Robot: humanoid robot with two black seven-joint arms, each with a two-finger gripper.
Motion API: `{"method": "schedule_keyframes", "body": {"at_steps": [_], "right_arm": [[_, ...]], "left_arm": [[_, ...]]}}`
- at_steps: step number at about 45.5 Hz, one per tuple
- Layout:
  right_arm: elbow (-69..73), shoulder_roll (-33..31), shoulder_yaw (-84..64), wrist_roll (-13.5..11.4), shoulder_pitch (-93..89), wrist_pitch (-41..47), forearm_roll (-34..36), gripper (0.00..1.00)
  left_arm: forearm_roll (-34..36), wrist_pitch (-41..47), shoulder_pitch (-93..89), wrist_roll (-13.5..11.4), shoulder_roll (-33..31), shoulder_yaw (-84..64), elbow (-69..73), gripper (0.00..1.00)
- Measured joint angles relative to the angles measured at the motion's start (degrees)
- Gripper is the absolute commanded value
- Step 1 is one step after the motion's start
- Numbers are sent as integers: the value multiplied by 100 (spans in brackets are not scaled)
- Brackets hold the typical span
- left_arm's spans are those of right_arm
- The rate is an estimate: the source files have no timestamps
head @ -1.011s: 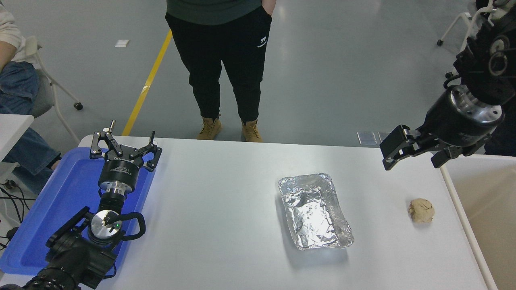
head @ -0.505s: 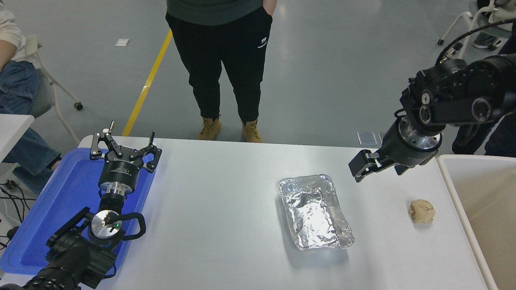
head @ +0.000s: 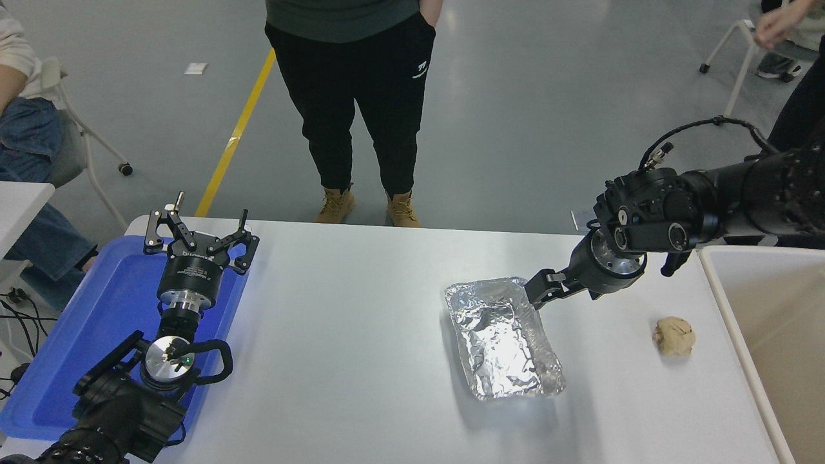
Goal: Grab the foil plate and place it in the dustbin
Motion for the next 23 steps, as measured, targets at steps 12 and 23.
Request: {"method": "schedule_keyframes", "body": {"at_steps": [12,23], "right_arm": [[-640,134,60,-2,-759,-239,-2,99],[-1011,271,84,-1,-1177,-315,-2,94]], "left_arm": [[-1,0,0,0,0,0,0,100],[-1,2,0,-1,0,2,0,100]]}}
